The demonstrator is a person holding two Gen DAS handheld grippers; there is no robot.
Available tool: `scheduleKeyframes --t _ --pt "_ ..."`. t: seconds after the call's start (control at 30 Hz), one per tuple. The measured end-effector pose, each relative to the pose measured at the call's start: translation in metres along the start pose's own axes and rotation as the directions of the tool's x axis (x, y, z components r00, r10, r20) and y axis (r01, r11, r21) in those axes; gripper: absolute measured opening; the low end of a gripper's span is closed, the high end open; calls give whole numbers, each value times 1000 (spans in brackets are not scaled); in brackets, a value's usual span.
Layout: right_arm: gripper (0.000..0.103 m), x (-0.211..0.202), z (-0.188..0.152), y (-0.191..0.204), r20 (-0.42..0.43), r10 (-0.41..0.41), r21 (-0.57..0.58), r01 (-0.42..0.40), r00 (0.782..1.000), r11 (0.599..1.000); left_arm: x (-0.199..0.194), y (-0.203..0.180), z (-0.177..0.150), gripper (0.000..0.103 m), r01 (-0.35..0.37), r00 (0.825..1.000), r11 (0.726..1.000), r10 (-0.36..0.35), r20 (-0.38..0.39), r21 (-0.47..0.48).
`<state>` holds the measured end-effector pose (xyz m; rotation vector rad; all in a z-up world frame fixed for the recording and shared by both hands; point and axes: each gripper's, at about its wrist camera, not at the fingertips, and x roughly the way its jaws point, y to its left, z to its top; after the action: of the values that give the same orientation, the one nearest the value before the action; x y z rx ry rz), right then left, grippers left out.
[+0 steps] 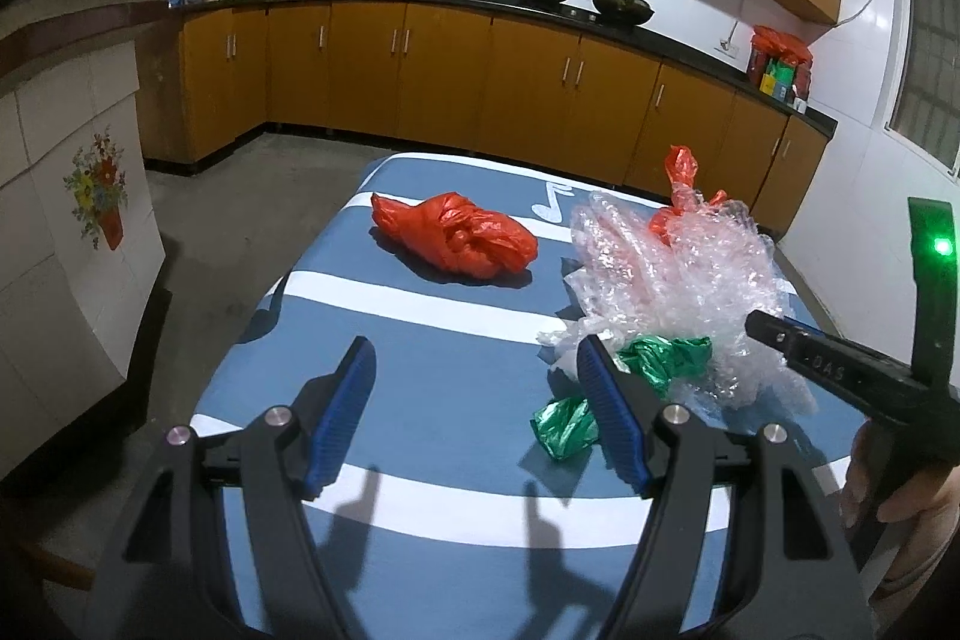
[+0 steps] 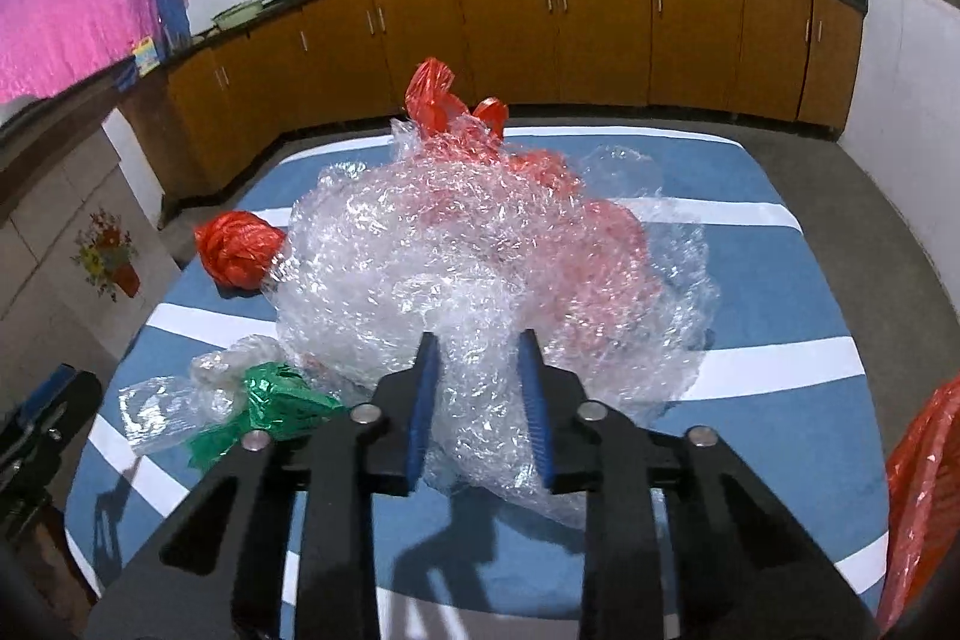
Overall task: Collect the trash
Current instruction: 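Grasp the bubble wrap with the right tool, then grasp the clear plastic bag with the left tool while the right tool holds bubble wrap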
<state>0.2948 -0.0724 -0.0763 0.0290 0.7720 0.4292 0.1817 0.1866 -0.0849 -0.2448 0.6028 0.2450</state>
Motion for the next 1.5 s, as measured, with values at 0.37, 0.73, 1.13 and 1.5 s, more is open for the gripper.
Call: scheduleKeyframes --t 0.37,0.73,1.13,1.5 --pt "21 -36 -1 -22 76 -4 55 -1 997 998 -1 -9 0 69 12 1000 1000 -13 9 21" --pt "21 -61 -8 -50 115 -77 103 65 990 993 2 -18 -1 69 24 1000 999 -24 3 49" --pt "21 -58 -17 -54 85 -75 110 66 994 992 38 -39 6 59 77 995 987 -68 -70 138" --pt "21 -57 -21 -55 70 -66 101 59 995 993 79 -43 3 58 102 981 989 -81 -175 109"
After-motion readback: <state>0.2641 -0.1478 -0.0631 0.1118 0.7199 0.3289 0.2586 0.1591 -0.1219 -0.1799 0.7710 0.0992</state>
